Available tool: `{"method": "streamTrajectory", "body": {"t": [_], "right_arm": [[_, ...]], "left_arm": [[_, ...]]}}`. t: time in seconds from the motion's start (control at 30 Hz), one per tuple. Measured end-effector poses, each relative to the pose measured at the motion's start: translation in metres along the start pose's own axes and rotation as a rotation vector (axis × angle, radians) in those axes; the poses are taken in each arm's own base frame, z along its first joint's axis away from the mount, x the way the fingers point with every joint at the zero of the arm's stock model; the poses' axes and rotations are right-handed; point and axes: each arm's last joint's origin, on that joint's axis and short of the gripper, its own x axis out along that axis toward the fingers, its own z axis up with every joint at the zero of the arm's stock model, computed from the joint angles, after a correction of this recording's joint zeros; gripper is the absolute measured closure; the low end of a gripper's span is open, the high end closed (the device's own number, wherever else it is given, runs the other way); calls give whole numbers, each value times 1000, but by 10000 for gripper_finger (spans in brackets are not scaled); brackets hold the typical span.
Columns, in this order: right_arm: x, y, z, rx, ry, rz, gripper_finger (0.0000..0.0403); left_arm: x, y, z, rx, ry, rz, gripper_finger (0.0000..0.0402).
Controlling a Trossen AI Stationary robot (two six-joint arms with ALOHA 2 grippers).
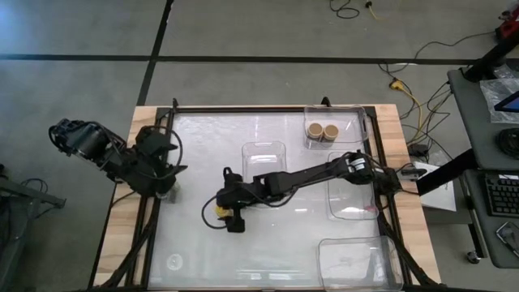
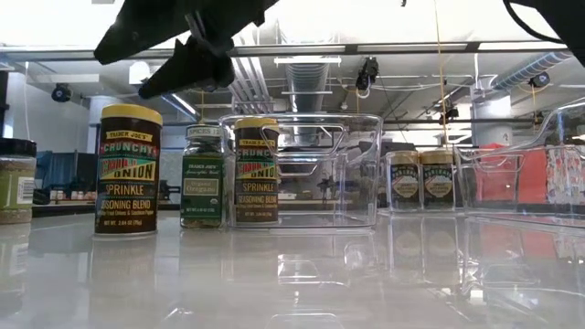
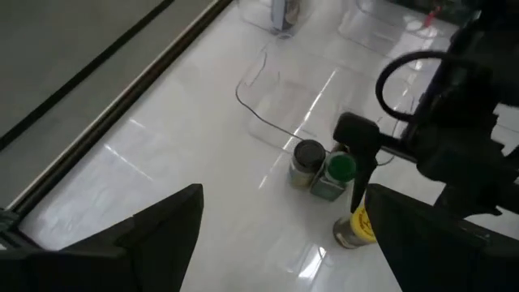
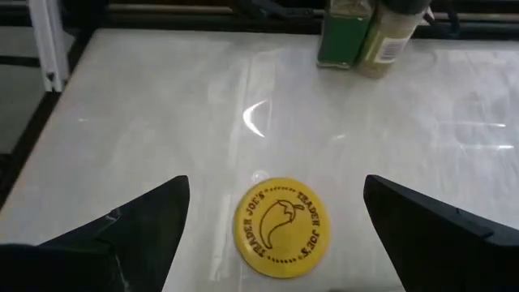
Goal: Sort spices by type
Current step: Put the yellow seasoning bottle into the middle left transparent bin
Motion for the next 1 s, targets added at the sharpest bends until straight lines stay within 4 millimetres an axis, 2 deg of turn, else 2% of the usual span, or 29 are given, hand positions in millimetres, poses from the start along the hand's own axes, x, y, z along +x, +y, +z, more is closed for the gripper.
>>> {"method": "streamTrajectory", "body": {"t": [0.2,0.4,0.73,1.0], "right_arm": [[19,-2,-15,-6,50,-48,41],[25,-3,-20,6,66,-58,49],[28,-2,-23,-4,76,-41,114],[30,-2,-25,11,84,-40,157]], "left_arm": [[2,10,-9,-26,-18,12,75],[12,15,-22,-33,-9,21,75],[22,18,-35,-60,-29,-9,75],[23,19,-36,-54,-32,-12,75]]}}
